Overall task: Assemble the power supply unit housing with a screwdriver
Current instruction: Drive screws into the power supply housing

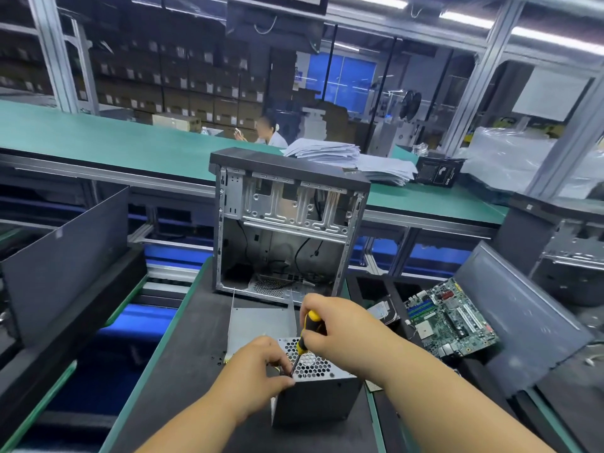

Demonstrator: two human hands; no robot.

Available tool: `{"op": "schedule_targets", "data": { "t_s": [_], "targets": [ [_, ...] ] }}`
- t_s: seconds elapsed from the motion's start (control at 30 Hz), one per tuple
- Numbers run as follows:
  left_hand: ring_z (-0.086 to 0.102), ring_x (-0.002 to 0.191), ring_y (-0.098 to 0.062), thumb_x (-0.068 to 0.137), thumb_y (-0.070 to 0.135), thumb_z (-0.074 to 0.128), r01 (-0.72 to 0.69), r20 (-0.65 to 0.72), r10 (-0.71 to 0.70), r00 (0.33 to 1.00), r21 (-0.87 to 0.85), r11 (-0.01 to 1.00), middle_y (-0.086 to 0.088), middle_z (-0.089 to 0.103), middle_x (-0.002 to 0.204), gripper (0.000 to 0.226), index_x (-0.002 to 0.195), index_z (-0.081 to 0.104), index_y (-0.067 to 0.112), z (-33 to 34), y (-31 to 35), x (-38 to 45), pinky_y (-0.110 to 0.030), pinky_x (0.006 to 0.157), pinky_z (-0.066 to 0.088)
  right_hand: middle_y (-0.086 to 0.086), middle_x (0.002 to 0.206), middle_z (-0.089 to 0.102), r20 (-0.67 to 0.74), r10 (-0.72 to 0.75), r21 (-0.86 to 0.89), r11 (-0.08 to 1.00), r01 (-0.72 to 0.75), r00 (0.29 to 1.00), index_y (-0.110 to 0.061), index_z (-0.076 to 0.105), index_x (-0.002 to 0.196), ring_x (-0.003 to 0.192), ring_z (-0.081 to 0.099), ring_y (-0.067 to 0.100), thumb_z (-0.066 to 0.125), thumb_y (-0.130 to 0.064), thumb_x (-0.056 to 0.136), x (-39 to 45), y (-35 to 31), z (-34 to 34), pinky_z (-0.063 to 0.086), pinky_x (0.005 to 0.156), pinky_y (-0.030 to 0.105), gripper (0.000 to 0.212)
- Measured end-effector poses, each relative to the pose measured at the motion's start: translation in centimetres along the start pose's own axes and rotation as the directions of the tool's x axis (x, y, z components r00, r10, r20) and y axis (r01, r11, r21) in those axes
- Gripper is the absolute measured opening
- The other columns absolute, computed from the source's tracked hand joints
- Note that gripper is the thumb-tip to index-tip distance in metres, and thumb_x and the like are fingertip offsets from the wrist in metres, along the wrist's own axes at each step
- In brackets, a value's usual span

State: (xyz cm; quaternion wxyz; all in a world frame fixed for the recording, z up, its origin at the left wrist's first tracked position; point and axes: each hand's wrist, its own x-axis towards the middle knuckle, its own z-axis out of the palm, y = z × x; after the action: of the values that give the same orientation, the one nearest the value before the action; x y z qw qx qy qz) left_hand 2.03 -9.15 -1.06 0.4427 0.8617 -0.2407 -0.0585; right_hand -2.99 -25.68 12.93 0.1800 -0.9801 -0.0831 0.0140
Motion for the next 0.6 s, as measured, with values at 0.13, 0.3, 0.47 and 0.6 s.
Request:
{"op": "schedule_targets", "data": {
  "t_s": [0.13, 0.3, 0.47, 0.6],
  "targets": [
    [0.055, 0.086, 0.007, 0.070, 0.026, 0.083, 0.004, 0.002, -0.004, 1.000, 0.001, 1.000, 0.017, 0.059, 0.087, 0.016, 0.071, 0.070, 0.034, -0.1, 0.3, 0.0, -0.005, 0.074, 0.040, -0.007, 0.077, 0.053, 0.040, 0.037, -0.112, 0.993, -0.033, 0.998, -0.025, 0.049, 0.084, 0.063, 0.051, 0.010, 0.062, -0.035, 0.088, 0.8, -0.4, -1.1, 0.048, 0.056, 0.030, 0.017],
    [0.055, 0.085, 0.004, 0.071, 0.019, 0.083, 0.017, 0.027, -0.017, 0.999, -0.007, 1.000, 0.011, 0.059, 0.087, 0.019, 0.067, 0.069, 0.032, -0.4, 0.7, 0.1, -0.007, 0.075, 0.039, -0.005, 0.063, 0.049, -0.036, 0.083, -0.445, 0.891, -0.090, 0.996, -0.022, 0.044, 0.065, 0.055, 0.044, 0.012, 0.049, -0.056, 0.091, 2.0, -0.8, -0.9, 0.030, 0.047, 0.025, 0.043],
    [0.056, 0.083, 0.002, 0.071, 0.017, 0.084, 0.037, 0.025, -0.036, 0.999, -0.026, 0.999, 0.009, 0.060, 0.088, 0.026, 0.062, 0.065, 0.033, -0.3, 0.6, 0.2, -0.007, 0.075, 0.039, -0.007, 0.070, 0.049, -0.137, 0.061, -0.314, 0.944, -0.101, 0.989, -0.024, 0.047, 0.074, 0.064, 0.048, 0.016, 0.039, -0.052, 0.093, 2.0, -0.2, 0.4, 0.027, 0.049, 0.027, 0.035],
    [0.058, 0.084, -0.003, 0.072, 0.017, 0.084, 0.054, 0.016, -0.053, 0.998, -0.047, 0.997, 0.007, 0.061, 0.089, 0.027, 0.062, 0.066, 0.033, -0.2, 0.6, 0.0, -0.009, 0.077, 0.041, -0.012, 0.075, 0.045, -0.115, -0.066, -0.181, 0.982, 0.045, 0.991, -0.026, 0.049, 0.109, 0.060, 0.045, 0.005, 0.049, -0.036, 0.091, 1.7, -0.3, -0.1, 0.028, 0.047, 0.026, 0.020]
  ]
}}
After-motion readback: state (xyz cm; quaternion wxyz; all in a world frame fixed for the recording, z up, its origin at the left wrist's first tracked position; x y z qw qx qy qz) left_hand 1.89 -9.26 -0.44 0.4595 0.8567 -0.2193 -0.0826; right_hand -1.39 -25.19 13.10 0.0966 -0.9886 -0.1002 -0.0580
